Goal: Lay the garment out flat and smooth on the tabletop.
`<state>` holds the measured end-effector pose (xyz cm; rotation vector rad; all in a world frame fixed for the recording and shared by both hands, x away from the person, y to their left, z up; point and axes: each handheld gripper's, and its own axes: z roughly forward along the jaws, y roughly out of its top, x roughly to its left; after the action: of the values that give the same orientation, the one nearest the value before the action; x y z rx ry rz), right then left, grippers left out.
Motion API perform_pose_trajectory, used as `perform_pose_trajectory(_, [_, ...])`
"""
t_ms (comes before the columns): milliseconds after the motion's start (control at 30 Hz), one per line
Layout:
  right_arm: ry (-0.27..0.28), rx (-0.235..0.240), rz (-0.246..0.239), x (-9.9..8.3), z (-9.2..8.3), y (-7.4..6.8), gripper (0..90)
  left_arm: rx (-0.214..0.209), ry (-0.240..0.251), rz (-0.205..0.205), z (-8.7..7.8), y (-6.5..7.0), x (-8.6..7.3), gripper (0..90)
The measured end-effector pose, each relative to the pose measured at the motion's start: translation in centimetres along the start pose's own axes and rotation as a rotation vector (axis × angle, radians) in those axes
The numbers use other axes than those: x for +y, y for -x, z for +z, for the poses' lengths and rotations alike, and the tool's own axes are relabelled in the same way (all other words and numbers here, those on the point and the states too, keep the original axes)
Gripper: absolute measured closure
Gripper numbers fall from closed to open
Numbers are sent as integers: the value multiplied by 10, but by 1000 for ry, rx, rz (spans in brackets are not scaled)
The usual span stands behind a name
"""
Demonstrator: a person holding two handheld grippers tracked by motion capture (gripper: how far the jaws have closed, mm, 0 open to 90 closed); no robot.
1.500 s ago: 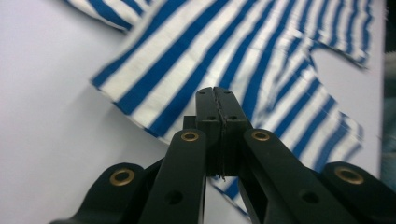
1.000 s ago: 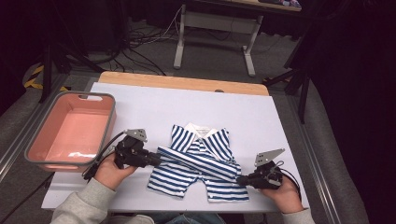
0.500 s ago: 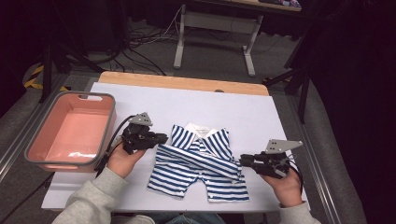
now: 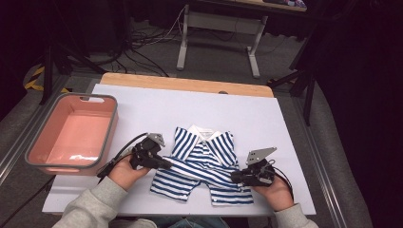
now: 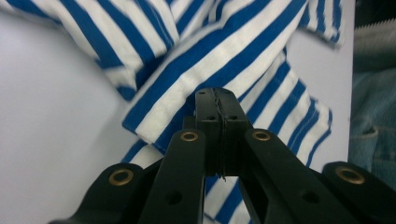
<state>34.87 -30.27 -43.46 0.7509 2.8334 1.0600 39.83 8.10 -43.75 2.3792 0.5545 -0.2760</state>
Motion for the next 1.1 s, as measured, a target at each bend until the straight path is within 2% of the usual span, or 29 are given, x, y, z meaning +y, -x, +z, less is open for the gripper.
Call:
perform_pose_trajectory(33, [6,1,3,0,0,1,805,8,5,7,-1,0,1,891])
perform_pose_trajectory(67, [39,-24,5,4,-3,1,796,14,31,7,-4,0,2,890])
perform_pose_trajectory(100, [60,-30,-1,8,-5,2,788,14,88,8,-11,-1,8,888])
perform_pose_trajectory(167, [94,-63,-11,15,-6,2,739,33,122,7,-16,-1,15,861])
perform_pose_trajectory(200, [94,-63,-11,15,-6,2,739,33,122,7,-16,-1,15,845])
perform_pose_trajectory(233, [123,-76,-10,23,-4,5,729,48,143,12,-17,-2,20,820])
perform_pose_trajectory(267, [131,-82,-9,25,-3,5,713,69,184,17,-16,-3,26,787])
perform_pose_trajectory(333, [141,-92,-9,31,1,7,659,94,221,5,-13,-6,32,664])
perform_pose_trajectory(367, [145,-101,-13,33,3,8,646,104,230,12,-11,-8,34,623])
perform_pose_trajectory(433, [146,-111,-16,35,5,9,638,116,240,15,-8,-8,36,611])
perform_pose_trajectory(467, [146,-134,-16,39,11,12,603,138,255,25,-3,-10,39,556])
perform_pose_trajectory(667, [131,-198,17,48,29,22,607,162,238,21,16,-21,49,522])
perform_pose_trajectory(833, [94,-234,25,52,41,30,614,191,141,-7,36,-30,55,531])
perform_pose_trajectory(933, [66,-247,25,53,47,32,614,201,123,-8,41,-31,56,530])
perform_pose_trajectory(1100, [49,-229,19,55,55,31,674,159,109,-29,49,-30,59,536])
